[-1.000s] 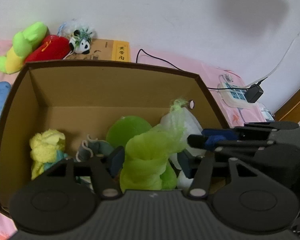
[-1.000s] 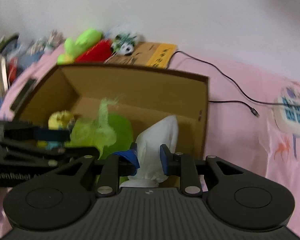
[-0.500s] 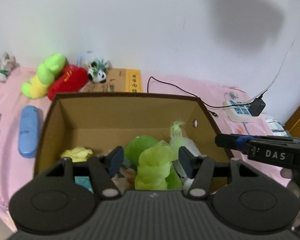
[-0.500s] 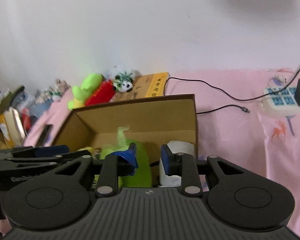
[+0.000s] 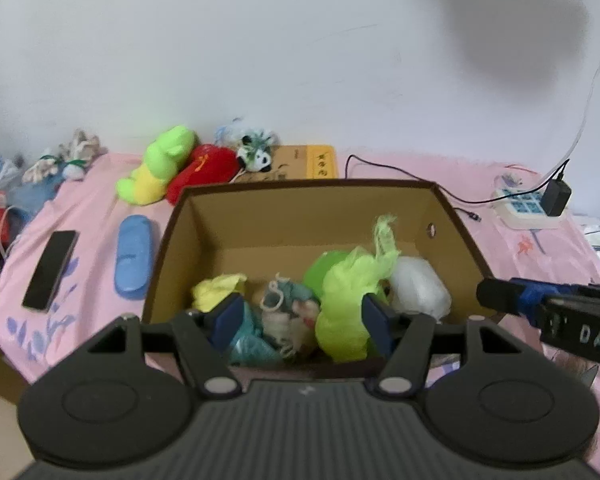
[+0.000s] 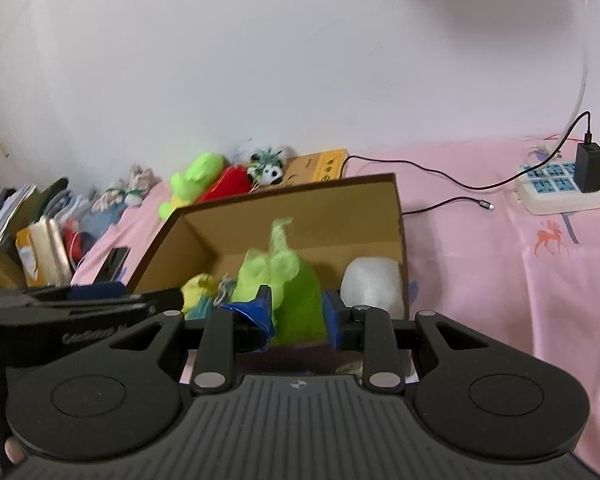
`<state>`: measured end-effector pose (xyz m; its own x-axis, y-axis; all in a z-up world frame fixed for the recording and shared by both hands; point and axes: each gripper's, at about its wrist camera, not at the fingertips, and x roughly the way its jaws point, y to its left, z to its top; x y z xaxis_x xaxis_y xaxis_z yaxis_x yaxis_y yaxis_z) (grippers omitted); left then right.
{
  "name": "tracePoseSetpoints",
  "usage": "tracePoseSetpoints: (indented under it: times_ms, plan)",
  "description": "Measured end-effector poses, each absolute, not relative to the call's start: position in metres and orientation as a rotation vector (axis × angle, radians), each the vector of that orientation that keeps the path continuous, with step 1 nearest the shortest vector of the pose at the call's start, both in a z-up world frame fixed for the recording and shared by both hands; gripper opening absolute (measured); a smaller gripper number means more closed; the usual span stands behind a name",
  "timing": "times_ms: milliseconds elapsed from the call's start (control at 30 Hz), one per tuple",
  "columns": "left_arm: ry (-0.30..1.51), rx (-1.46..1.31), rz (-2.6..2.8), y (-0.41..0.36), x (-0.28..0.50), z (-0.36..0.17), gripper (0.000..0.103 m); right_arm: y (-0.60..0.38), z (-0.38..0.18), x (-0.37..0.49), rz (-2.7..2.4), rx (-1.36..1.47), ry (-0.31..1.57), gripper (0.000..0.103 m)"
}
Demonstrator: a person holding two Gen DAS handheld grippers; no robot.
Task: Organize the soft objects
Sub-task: 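Lower both items into the box and open both grippers, then move the left gripper to the white bubble-wrap sock while the right gripper reaches the green knit sock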
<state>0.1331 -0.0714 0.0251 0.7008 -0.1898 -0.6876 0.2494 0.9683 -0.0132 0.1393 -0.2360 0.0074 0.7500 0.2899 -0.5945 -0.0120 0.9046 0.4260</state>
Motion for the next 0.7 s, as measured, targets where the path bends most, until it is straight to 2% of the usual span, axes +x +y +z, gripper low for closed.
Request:
tracePoseSetpoints:
  times_ms: [700]
  plan:
    - [0.823,0.063,-0.123,-0.076,0.074,0.007,0.064,-0.233,-0.003,0.076,0.277,0.439,0.693,0.011]
